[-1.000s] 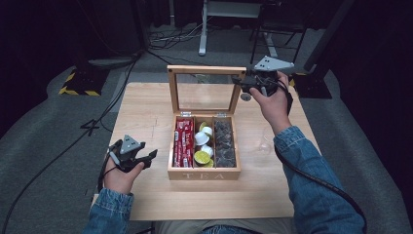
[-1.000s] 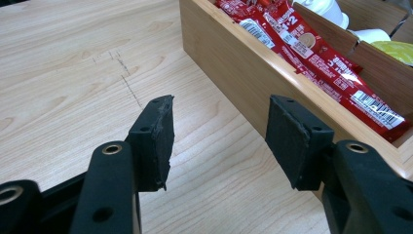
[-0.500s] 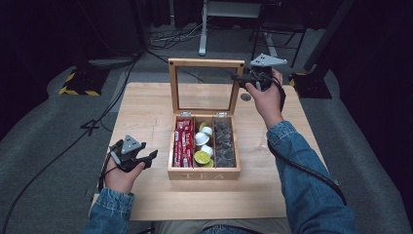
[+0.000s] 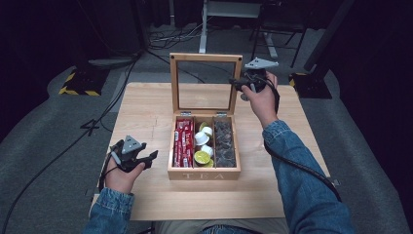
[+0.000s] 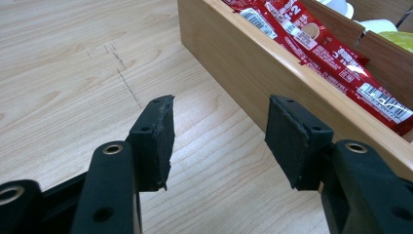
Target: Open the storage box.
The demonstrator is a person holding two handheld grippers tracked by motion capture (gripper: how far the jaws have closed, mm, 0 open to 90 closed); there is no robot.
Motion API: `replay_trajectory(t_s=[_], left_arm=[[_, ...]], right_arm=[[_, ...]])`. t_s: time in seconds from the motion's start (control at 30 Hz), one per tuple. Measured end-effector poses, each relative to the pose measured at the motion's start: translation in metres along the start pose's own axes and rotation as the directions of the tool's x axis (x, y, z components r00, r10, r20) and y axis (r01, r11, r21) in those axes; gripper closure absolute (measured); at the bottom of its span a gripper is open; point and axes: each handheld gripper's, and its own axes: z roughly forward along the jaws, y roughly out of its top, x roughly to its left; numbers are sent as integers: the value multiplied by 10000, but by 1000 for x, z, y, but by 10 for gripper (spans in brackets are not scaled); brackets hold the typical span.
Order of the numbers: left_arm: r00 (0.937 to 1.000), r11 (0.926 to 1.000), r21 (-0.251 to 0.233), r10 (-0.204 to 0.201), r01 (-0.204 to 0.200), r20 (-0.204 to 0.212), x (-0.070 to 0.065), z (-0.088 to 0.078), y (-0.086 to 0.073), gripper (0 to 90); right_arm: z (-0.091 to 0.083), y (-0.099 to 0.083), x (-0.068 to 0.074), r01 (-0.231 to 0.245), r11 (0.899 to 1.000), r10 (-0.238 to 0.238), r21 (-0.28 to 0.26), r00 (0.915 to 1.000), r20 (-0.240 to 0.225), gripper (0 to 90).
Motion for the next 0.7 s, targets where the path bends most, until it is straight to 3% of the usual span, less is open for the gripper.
replay_trajectory(t_s=[0.7], left_arm=[[10000, 10000, 91, -22, 21, 73, 0, 2, -1, 440]], right_arm=[[17, -18, -3, -523, 9975, 518, 478, 9986, 107, 422]])
